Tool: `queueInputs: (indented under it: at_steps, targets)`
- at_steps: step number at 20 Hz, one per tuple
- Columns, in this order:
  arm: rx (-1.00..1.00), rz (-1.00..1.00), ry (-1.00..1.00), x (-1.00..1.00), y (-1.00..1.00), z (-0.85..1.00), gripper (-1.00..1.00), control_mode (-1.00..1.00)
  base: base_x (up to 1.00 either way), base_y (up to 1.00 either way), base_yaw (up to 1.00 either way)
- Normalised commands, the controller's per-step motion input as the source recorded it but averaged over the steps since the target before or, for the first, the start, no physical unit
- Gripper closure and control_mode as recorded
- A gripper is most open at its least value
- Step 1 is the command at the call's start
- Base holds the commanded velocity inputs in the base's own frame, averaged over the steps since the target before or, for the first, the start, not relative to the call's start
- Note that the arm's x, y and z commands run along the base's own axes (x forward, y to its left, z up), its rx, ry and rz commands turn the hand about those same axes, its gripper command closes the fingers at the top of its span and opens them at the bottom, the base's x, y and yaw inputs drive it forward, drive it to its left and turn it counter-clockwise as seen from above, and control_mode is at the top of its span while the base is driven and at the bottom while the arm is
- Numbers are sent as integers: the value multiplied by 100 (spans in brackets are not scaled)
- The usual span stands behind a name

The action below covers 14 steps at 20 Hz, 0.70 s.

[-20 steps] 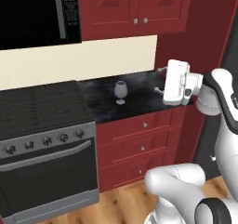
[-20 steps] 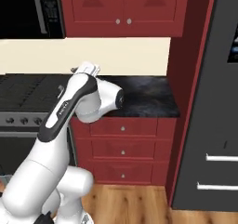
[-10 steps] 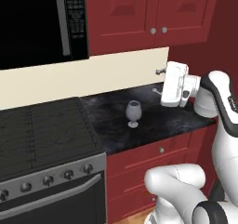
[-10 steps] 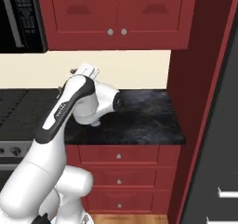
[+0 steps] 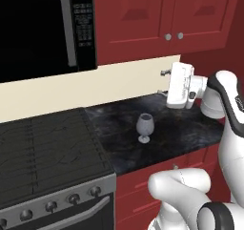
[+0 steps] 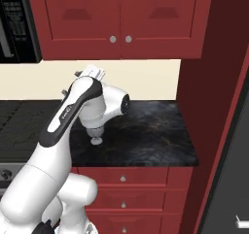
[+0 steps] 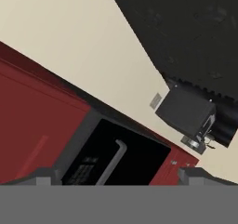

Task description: Retrieve the wine glasses from the counter and place one next to each plate.

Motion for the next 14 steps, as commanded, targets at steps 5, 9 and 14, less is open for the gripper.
queueInputs:
  at_steps: [5,9,14]
  targets:
    - [0,0,0,0,0,0,-100,100,-13,-42,1]
    - [0,0,0,0,0,0,-100,100,0,-41,21]
    - [0,0,0,0,0,0,-100,100,0,-2,9]
